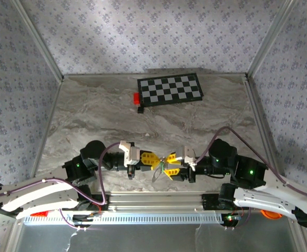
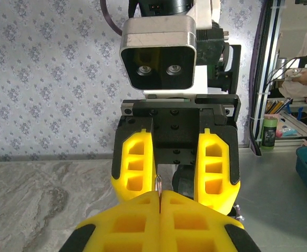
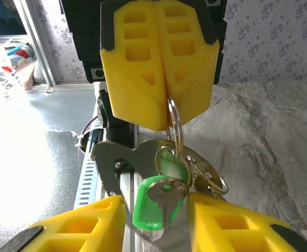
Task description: Put the keys on the keyring
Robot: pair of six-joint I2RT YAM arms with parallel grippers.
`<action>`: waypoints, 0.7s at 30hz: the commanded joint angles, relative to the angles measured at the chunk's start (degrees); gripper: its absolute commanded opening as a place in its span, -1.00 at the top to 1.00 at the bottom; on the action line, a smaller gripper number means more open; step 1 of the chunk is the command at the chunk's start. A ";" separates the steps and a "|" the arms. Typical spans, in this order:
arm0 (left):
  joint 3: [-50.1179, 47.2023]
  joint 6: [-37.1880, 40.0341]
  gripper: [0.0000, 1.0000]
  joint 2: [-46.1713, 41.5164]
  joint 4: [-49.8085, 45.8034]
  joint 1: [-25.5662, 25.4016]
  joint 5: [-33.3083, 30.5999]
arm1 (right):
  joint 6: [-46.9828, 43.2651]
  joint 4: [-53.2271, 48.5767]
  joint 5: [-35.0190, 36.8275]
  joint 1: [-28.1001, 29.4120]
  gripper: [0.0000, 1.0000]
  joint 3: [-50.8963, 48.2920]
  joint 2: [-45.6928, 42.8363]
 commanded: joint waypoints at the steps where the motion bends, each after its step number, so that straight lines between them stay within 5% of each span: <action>1: 0.04 -0.41 1.00 -1.00 3.28 -0.13 -0.40 | 1.21 2.31 -0.22 -0.02 0.20 -0.77 0.09; 8: -0.12 -0.45 1.00 -1.14 3.33 -0.15 -0.43 | 1.69 4.26 0.39 -0.03 0.10 -1.63 0.45; 21: -0.14 -0.55 1.00 -1.32 3.30 -0.13 -0.10 | 1.69 5.95 1.43 -0.13 0.36 -2.87 0.80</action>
